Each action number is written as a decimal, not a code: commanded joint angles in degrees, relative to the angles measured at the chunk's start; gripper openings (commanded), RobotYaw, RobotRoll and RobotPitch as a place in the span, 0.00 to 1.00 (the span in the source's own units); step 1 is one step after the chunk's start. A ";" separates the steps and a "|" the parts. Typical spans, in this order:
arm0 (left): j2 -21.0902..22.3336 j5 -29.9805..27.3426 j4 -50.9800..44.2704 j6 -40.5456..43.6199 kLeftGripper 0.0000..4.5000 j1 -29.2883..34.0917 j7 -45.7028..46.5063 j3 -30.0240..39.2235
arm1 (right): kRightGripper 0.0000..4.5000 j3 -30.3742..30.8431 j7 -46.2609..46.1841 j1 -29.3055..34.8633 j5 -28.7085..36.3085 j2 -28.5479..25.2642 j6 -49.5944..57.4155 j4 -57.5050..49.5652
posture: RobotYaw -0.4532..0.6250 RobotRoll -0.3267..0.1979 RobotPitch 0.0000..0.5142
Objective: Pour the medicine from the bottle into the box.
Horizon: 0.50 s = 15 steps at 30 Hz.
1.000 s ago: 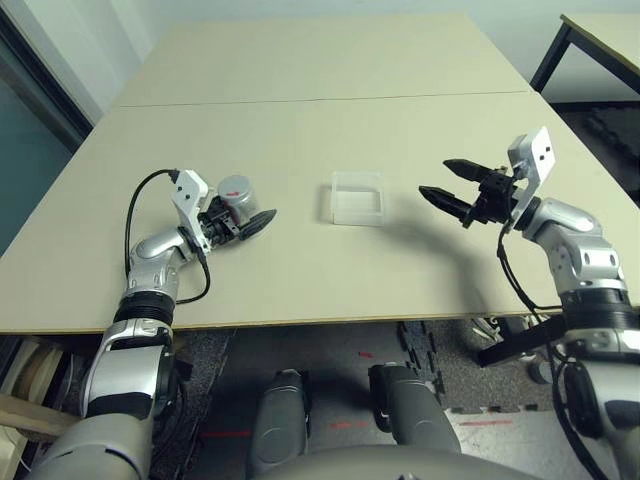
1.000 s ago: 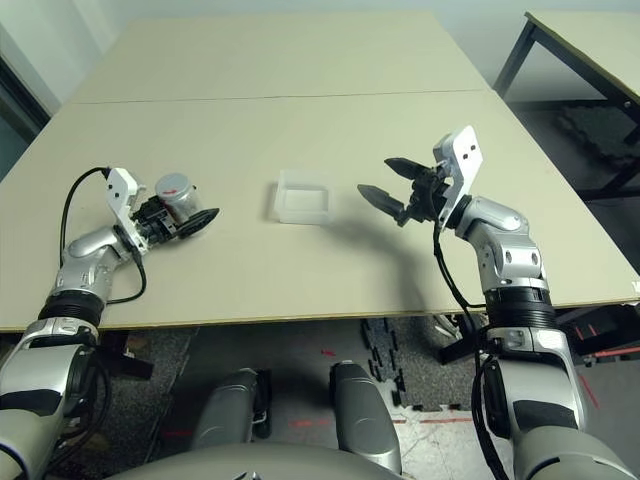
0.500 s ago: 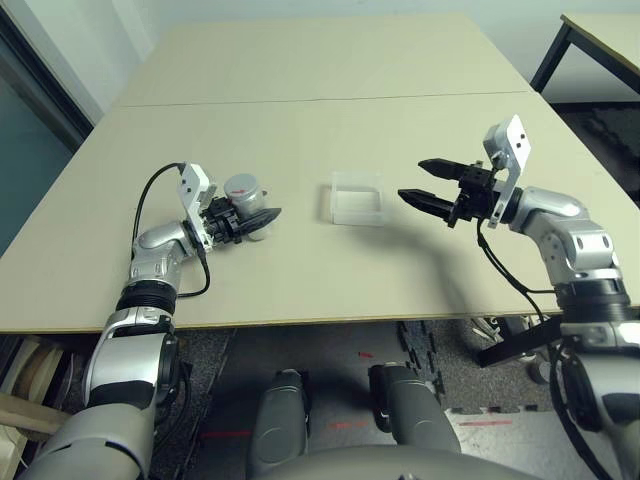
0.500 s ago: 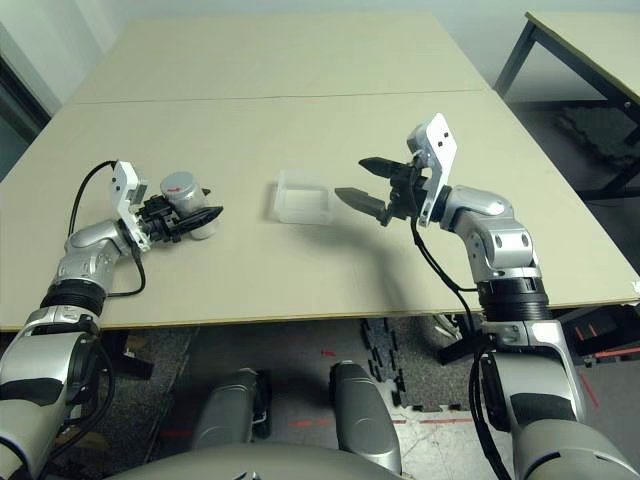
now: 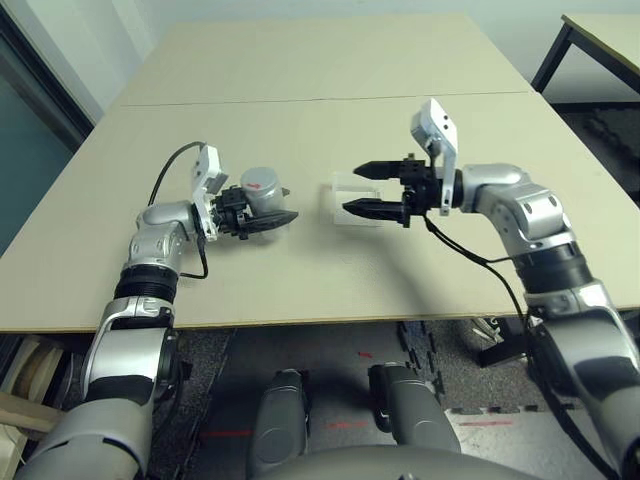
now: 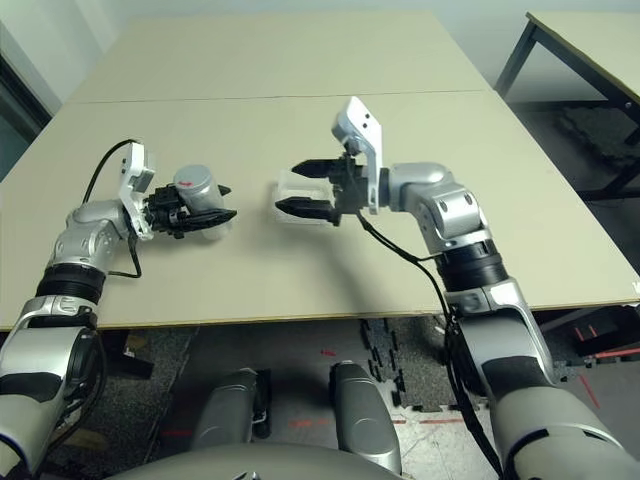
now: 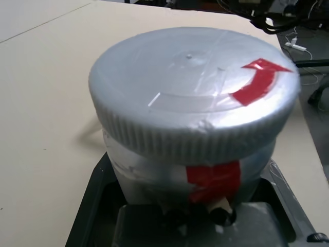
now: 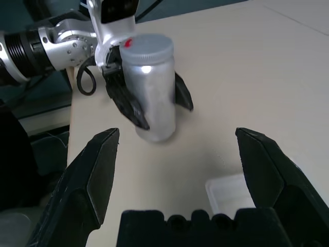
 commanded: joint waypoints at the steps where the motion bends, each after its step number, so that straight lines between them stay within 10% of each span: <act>1: 0.44 -0.09 -1.15 -0.15 0.59 -0.75 -0.58 -0.81 | 1.00 0.76 -0.12 -1.60 0.40 1.24 1.02 0.61 | 0.33 0.62 0.21; 15: -1.95 -0.03 -1.45 -0.91 0.59 -1.10 -2.33 -3.59 | 1.00 4.05 -1.69 -4.50 -1.76 7.25 0.86 1.87 | 0.33 0.62 0.19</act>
